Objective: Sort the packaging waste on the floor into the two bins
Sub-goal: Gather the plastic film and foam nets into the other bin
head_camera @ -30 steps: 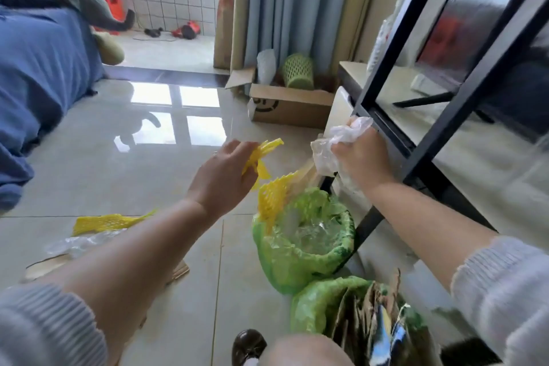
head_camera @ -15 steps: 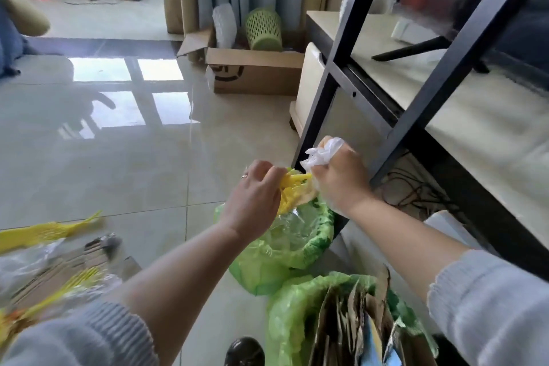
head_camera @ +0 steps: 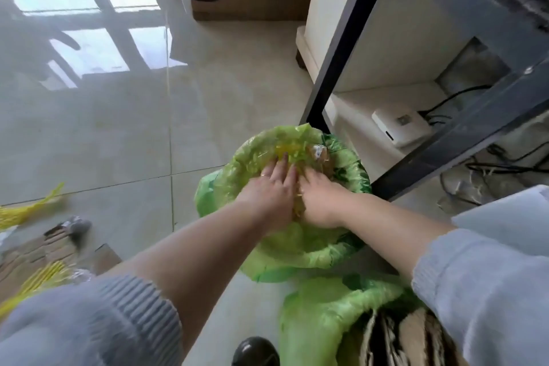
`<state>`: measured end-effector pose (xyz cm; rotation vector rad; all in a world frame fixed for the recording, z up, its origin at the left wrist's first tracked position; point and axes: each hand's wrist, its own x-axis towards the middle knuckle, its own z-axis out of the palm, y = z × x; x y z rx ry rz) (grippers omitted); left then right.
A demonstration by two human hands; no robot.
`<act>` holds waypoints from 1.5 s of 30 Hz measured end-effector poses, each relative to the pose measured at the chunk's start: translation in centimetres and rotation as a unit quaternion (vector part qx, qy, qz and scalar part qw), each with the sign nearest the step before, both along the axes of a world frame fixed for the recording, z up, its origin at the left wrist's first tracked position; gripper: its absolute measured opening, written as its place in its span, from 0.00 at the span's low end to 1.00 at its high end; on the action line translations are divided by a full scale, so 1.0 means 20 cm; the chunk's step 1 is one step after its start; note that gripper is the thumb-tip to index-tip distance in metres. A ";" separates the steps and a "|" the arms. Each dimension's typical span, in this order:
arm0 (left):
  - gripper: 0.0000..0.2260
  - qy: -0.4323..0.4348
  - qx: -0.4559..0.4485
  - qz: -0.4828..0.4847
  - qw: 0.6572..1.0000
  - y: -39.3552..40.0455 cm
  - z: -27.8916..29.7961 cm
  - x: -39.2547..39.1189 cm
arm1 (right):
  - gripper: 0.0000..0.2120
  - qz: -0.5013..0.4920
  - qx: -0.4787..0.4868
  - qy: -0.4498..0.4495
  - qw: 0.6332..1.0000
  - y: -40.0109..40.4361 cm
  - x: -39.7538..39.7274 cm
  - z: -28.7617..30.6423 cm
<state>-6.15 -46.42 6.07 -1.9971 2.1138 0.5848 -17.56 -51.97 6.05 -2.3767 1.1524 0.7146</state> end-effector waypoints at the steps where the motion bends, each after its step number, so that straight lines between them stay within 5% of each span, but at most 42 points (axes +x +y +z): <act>1: 0.34 -0.006 0.023 0.007 1.000 -0.03 -0.03 -0.02 | 0.48 0.008 -0.002 0.015 1.000 -0.01 0.00 -0.01; 12: 0.37 -0.009 0.171 0.031 0.985 -0.09 -0.15 -0.06 | 0.54 0.019 0.039 0.071 0.997 -0.02 -0.03 -0.18; 18: 0.42 -0.021 0.010 -0.014 1.000 0.01 0.04 -0.04 | 0.46 -0.039 0.066 0.027 0.997 -0.06 -0.01 -0.01; 23: 0.36 0.058 -0.098 0.048 0.992 0.22 0.30 0.10 | 0.34 -0.071 -0.022 -0.089 0.993 0.07 -0.03 0.31; 27: 0.28 0.109 -0.178 0.140 0.968 0.52 0.45 0.36 | 0.24 -0.058 -0.066 -0.232 0.969 0.30 0.11 0.54; 32: 0.21 0.113 -0.202 0.283 0.931 1.11 0.58 0.82 | 0.21 0.042 -0.025 -0.293 0.955 0.71 0.48 0.59; 40: 0.15 0.149 -0.180 0.514 0.825 2.14 0.48 1.34 | 0.21 0.196 0.030 -0.209 0.958 1.36 1.02 0.41; 45: 0.14 0.153 -0.143 0.559 0.802 2.48 0.26 1.49 | 0.24 0.308 0.008 -0.104 0.946 1.53 1.25 0.26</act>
